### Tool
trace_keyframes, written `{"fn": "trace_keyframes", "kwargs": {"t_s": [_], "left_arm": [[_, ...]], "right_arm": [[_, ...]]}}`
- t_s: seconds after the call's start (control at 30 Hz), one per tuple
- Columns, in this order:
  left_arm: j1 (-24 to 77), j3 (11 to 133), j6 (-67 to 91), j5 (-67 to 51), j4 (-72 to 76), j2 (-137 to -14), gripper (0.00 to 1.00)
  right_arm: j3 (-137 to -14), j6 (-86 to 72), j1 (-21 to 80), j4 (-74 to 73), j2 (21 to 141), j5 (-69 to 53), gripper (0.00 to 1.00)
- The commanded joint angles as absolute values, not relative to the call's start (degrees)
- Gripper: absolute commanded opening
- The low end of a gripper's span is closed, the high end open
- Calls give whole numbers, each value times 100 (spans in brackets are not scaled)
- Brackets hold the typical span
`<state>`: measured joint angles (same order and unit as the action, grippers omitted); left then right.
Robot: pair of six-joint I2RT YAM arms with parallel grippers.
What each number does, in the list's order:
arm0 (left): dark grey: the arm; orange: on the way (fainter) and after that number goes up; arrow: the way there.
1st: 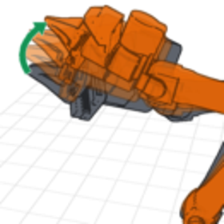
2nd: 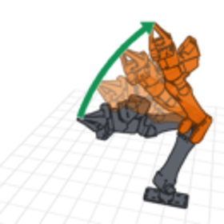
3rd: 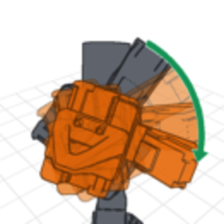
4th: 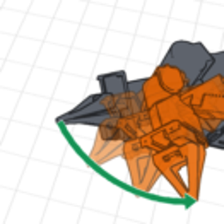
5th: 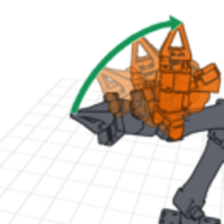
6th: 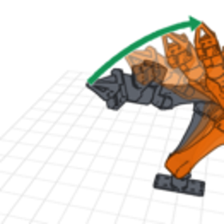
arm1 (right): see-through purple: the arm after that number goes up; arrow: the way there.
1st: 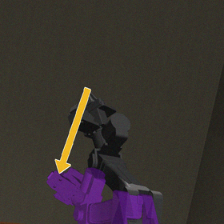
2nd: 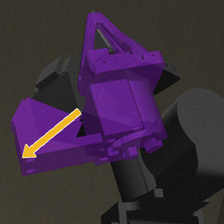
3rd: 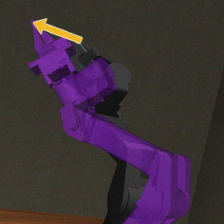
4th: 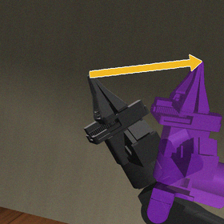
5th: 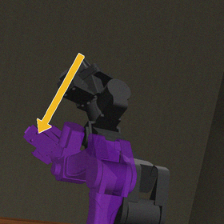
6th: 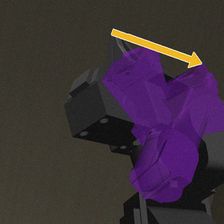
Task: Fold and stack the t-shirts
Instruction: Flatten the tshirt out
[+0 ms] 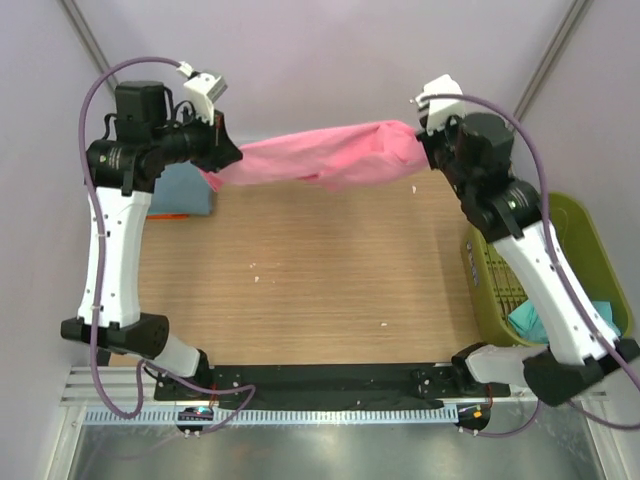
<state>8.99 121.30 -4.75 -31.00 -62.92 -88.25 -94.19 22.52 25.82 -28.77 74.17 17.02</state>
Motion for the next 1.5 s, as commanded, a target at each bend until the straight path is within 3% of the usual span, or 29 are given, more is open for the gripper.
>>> {"fn": "trace_keyframes", "kwargs": {"t_s": [0.0, 0.2, 0.43, 0.77, 1.0, 1.2, 1.47], "left_arm": [[905, 11647, -765, -2909, -7102, -8799, 0], [905, 11767, -861, -2716, -7163, -9026, 0], [905, 13235, -1116, -2900, -7725, -8974, 0], [905, 12315, -1380, -2751, -7717, -7297, 0], [914, 12410, -1309, -2312, -7295, -7312, 0], [905, 12253, -1563, -2066, -7128, -8259, 0], [879, 9767, -1714, -2144, -5698, -9631, 0]], "right_arm": [[-8738, 2057, 2628, -2584, 6795, 1468, 1], [-8596, 1872, 2435, -2636, 6776, 1222, 1], [-10000, 1706, 2435, -3330, 6663, 537, 1], [-9931, 1311, 2119, -4297, 5537, -228, 1], [-10239, 1239, 2021, -4044, 5677, -229, 1], [-9618, 1520, 2013, -3420, 6186, -27, 1], [-7227, 1135, 2013, -2435, 6767, 71, 1]]}}
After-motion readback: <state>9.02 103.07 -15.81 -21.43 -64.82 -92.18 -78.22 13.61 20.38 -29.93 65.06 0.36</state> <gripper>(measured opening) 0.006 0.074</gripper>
